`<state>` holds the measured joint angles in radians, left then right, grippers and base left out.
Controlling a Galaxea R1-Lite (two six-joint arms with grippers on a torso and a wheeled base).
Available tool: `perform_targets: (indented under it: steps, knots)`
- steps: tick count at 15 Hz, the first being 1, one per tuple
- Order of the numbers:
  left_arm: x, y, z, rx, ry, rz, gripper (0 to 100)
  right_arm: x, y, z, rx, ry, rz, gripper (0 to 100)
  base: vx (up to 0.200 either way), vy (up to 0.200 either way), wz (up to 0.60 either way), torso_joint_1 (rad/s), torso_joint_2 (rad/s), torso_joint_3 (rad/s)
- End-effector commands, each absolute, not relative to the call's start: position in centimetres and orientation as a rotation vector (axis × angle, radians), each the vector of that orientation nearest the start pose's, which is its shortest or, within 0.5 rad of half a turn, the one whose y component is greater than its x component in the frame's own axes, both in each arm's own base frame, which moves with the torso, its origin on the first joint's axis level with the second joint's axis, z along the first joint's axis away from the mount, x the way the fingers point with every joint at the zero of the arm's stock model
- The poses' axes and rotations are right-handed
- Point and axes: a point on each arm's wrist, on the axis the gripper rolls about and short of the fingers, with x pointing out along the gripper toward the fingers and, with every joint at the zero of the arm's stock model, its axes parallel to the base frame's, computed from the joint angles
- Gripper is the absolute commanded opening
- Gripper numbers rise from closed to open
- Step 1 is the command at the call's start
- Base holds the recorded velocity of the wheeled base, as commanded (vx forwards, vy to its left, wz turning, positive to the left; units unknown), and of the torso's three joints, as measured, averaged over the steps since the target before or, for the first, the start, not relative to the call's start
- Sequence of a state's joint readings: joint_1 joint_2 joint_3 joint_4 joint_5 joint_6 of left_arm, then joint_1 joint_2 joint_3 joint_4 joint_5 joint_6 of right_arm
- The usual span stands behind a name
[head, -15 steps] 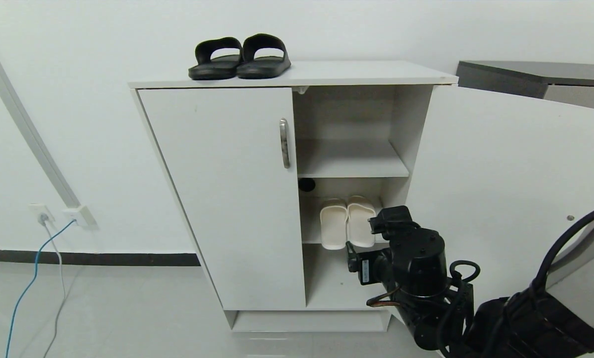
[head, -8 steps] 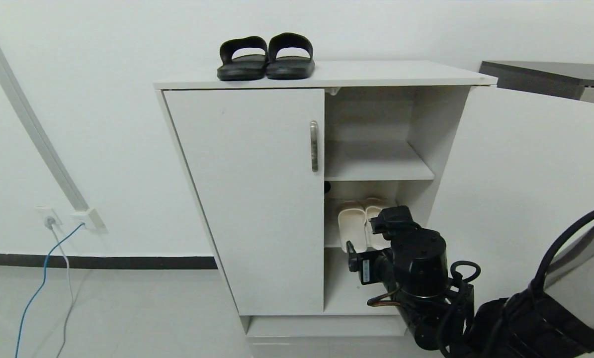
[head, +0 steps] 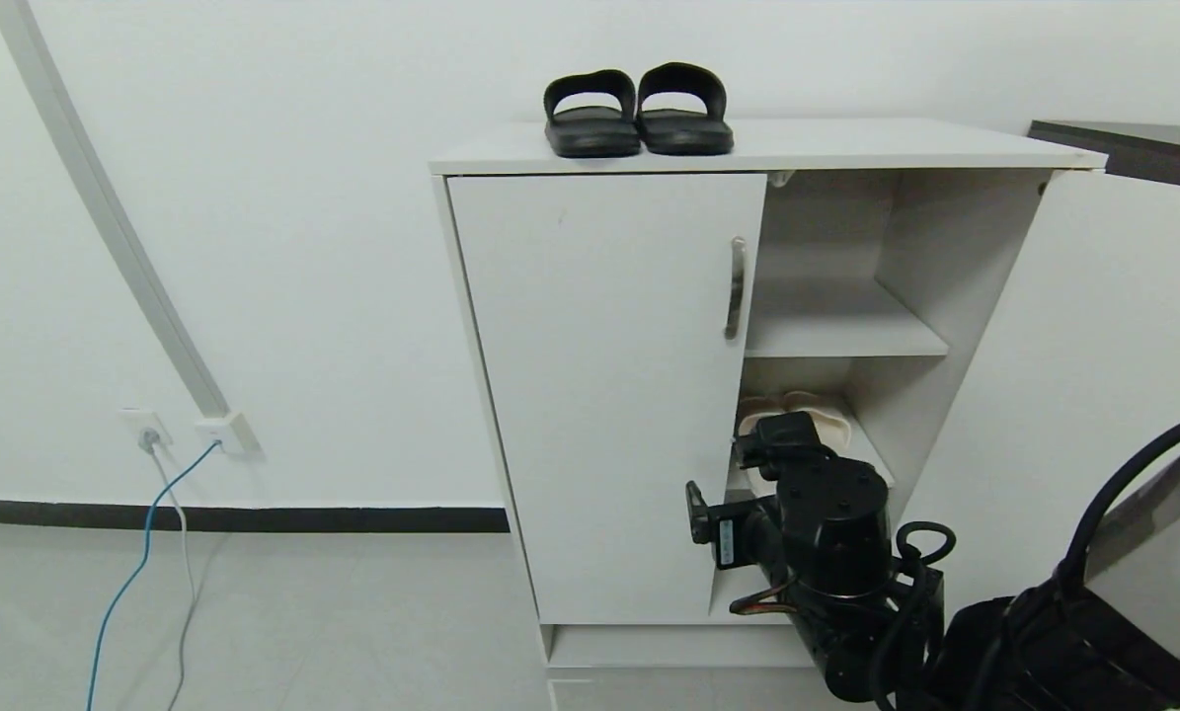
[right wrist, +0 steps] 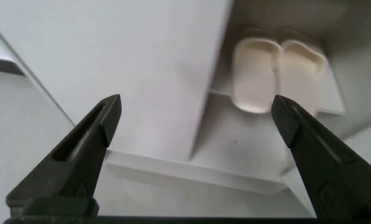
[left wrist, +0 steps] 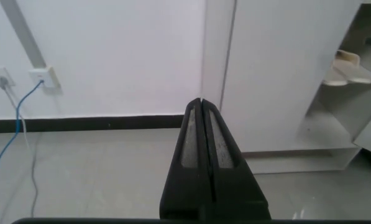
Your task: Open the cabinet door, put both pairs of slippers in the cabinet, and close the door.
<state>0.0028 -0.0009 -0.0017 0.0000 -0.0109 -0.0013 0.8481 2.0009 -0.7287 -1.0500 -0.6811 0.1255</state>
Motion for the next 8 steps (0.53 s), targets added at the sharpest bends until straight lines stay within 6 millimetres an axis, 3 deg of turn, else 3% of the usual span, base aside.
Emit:
perform_targets:
  steps: [1,8]
  knots:
    - [-2.29,-0.03,7.59,-0.002,-0.002,-0.006,0,23.72,24.77,10.48,-0.029,0.169,0.156,100,0.0,0.2,0.0,0.002,0.01,0.007]
    - [-2.29,-0.02,7.59,-0.005,-0.002,-0.005,0,23.47,24.32,10.3,-0.034,0.096,0.186,100,0.0,0.0,0.0,0.0,0.0,0.0]
